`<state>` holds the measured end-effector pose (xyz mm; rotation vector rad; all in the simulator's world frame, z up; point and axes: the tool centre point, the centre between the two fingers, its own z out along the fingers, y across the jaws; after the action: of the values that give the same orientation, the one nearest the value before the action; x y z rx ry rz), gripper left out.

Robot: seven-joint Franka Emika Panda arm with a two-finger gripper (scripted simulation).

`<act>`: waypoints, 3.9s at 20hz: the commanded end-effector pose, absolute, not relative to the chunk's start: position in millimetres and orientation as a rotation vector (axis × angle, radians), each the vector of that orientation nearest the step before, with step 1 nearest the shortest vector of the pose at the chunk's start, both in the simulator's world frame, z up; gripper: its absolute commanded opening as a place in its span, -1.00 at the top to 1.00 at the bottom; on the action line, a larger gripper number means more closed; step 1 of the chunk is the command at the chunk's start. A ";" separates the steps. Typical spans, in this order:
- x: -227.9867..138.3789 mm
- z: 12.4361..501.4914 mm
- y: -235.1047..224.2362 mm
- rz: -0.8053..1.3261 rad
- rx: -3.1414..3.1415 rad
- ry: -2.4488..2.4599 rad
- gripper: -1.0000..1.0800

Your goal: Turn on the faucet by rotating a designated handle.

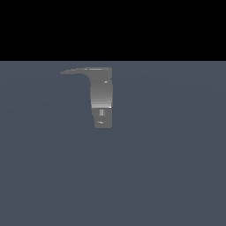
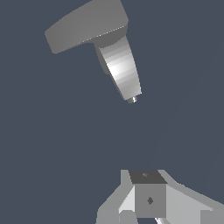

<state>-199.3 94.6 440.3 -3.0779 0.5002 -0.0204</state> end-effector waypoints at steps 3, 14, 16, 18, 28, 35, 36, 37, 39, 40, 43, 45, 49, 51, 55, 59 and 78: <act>-183.4 427.1 114.0 -0.018 -3.052 0.637 1.00; -137.7 395.5 153.9 -0.013 -2.966 0.958 1.00; -128.7 389.9 159.8 -0.012 -2.947 1.014 1.00; -119.5 384.3 165.4 -0.011 -2.927 1.069 1.00; -71.6 357.2 186.8 -0.007 -2.817 1.335 1.00; -36.2 338.0 195.7 -0.006 -2.727 1.515 1.00; -31.0 335.2 196.6 -0.006 -2.713 1.541 1.00; -25.6 332.3 197.4 -0.005 -2.699 1.567 1.00; -14.7 326.5 198.6 -0.005 -2.669 1.620 1.00; -9.1 323.5 199.1 -0.005 -2.654 1.647 1.00; 8.3 314.1 199.7 -0.005 -2.603 1.730 1.00; 20.6 307.5 199.5 -0.005 -2.567 1.787 1.00; 47.2 293.2 197.0 -0.006 -2.483 1.909 1.00; 60.5 286.0 194.8 -0.006 -2.439 1.969 1.00; 84.7 273.1 188.9 -0.006 -2.353 2.076 1.00; 104.2 262.8 182.4 -0.005 -2.279 2.161 1.00; 133.3 248.6 169.0 0.000 -2.158 2.283 1.00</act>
<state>133.3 169.2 248.5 -2.1585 2.2832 -0.0004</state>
